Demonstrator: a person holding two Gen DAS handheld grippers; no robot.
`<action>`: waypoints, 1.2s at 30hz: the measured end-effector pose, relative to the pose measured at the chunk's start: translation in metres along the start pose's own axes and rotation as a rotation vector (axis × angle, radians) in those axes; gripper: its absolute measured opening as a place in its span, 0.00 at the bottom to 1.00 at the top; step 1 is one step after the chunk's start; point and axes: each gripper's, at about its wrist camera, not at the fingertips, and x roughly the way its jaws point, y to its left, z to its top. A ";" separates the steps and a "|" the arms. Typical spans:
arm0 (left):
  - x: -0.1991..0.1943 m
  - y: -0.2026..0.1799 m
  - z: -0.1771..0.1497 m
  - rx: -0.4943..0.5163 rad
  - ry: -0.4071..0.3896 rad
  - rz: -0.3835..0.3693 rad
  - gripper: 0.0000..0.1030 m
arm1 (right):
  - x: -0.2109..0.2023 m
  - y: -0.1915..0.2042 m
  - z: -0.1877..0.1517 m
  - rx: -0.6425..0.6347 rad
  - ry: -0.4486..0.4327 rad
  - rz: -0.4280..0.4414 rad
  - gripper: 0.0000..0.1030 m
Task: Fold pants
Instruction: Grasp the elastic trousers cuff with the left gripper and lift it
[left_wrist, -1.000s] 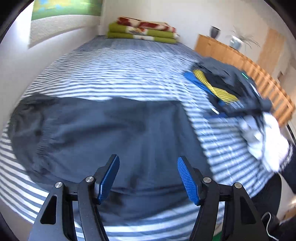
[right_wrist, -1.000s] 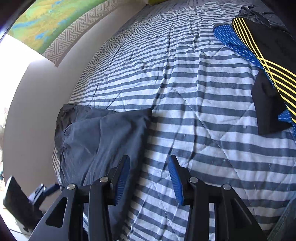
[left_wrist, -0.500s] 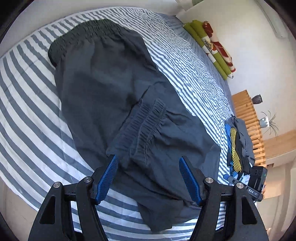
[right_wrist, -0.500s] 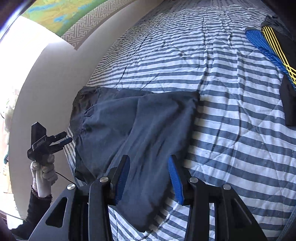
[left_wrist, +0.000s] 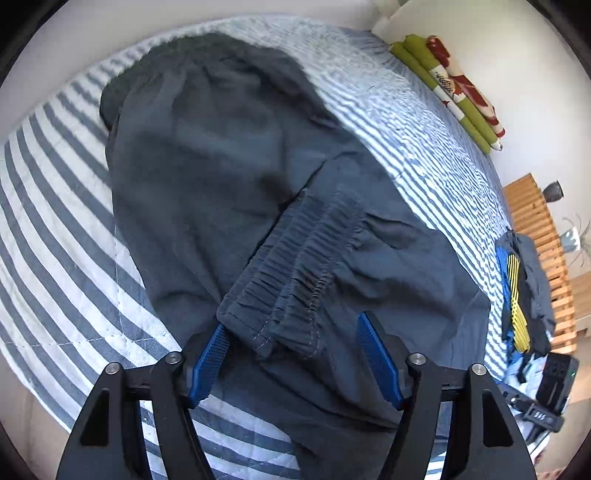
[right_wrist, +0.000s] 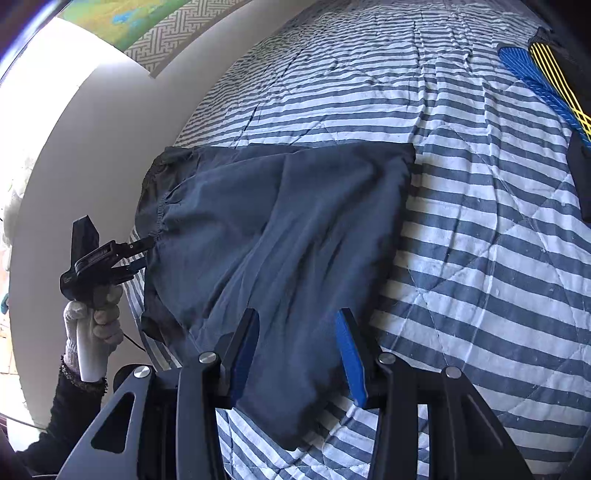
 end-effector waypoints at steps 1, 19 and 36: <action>-0.003 -0.007 -0.002 0.023 -0.020 0.029 0.61 | -0.001 -0.002 -0.001 0.007 0.001 0.002 0.38; -0.028 -0.047 -0.018 0.247 -0.141 0.204 0.51 | 0.014 -0.024 -0.011 0.053 0.051 0.008 0.38; -0.053 -0.044 -0.019 0.293 -0.232 0.153 0.22 | 0.016 -0.027 -0.016 0.059 0.045 0.025 0.39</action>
